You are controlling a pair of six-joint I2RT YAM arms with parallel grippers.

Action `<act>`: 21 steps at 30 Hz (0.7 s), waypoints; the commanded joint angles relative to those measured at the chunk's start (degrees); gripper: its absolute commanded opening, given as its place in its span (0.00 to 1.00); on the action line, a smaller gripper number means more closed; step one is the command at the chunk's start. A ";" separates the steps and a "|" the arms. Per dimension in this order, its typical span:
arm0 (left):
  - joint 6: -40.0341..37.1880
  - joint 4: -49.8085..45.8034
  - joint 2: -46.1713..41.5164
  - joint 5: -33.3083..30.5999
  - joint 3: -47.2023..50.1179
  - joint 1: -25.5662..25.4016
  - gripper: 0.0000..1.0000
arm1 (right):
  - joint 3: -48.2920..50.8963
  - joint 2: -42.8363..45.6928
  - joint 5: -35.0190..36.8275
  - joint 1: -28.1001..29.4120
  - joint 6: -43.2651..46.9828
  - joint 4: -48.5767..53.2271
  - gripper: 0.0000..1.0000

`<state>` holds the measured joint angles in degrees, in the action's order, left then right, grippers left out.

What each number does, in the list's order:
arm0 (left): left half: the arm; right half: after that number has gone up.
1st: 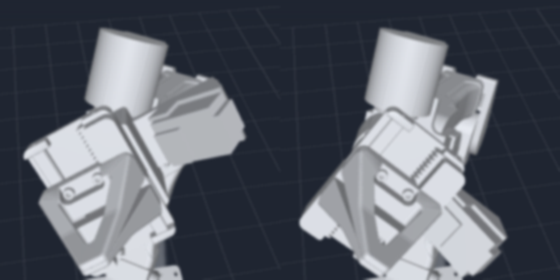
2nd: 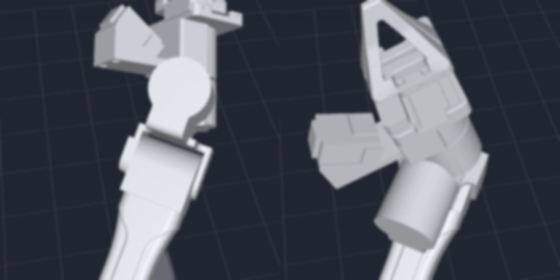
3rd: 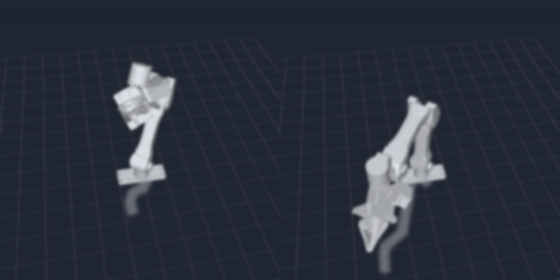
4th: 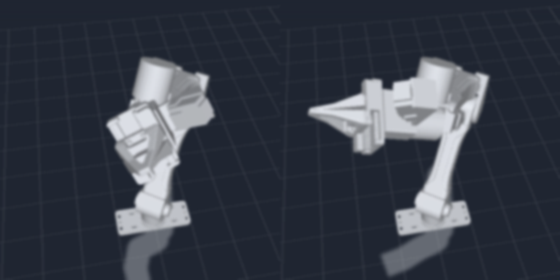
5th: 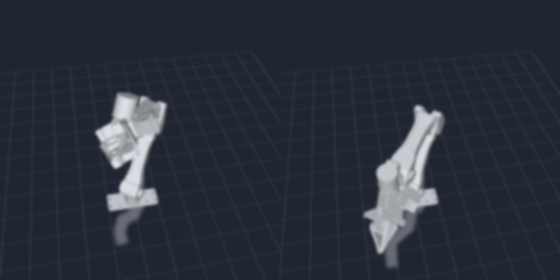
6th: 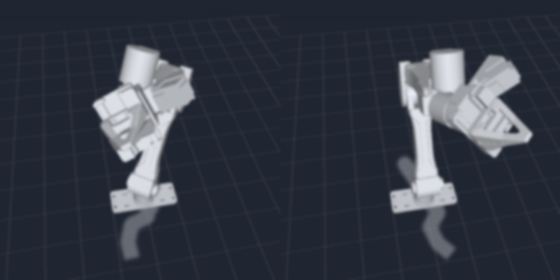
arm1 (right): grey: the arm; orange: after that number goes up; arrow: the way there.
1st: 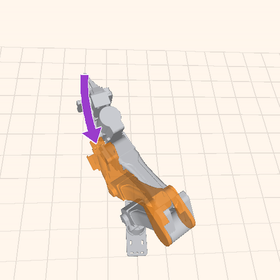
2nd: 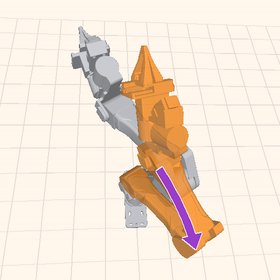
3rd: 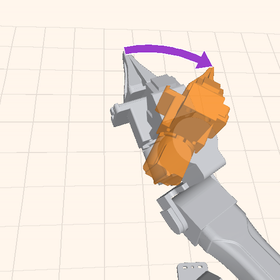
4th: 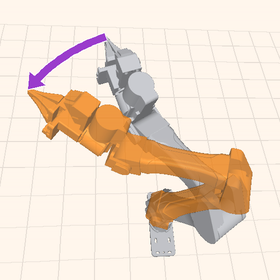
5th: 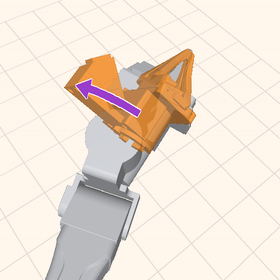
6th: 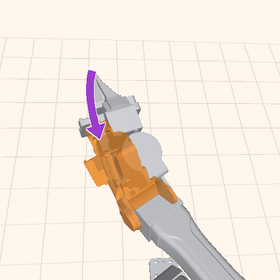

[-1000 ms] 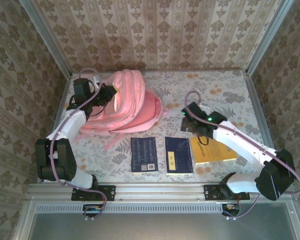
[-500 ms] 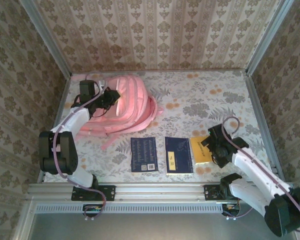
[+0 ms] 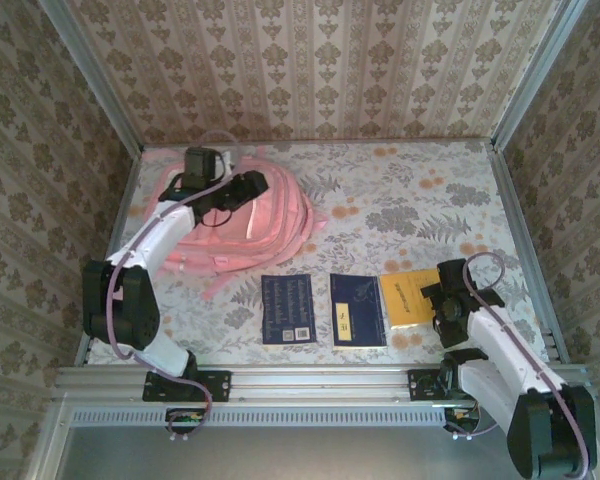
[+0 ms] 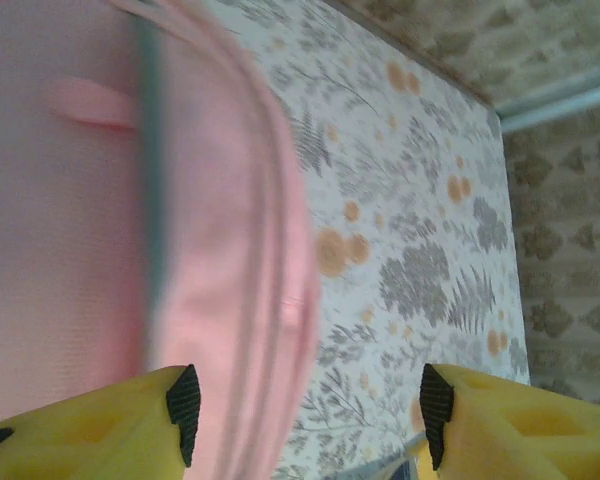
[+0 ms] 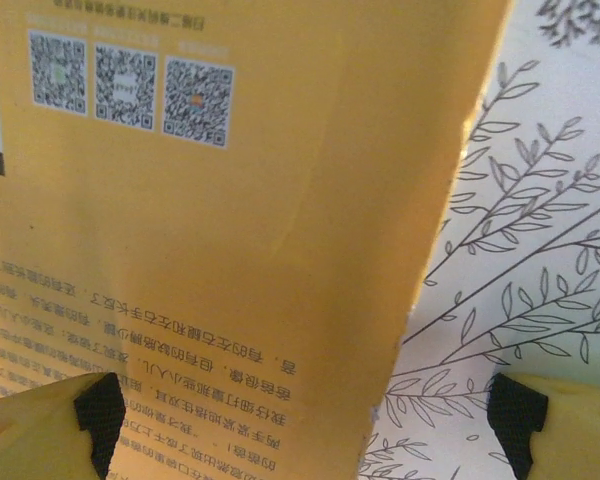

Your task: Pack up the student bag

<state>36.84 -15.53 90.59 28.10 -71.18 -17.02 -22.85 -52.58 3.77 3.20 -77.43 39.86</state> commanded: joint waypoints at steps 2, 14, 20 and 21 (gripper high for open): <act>-6.62 -6.67 -0.05 -3.18 -4.84 -5.95 0.67 | -1.63 -8.40 -2.33 -1.69 10.27 -20.71 0.98; -5.44 -7.23 11.11 -0.33 -14.84 -17.51 0.68 | -16.20 -23.13 -13.00 -2.68 25.17 -23.77 0.99; -5.57 -7.37 20.14 0.69 -21.39 -21.28 0.69 | -12.38 -9.65 -5.56 -3.78 20.55 -12.18 1.00; -5.39 -7.25 21.65 1.25 -22.52 -21.76 0.69 | -11.54 -8.58 -5.85 -4.67 19.89 -11.42 0.99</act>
<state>32.01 -21.96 109.49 27.29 -89.91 -37.30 -37.01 -64.07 -4.73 -0.23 -56.01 27.44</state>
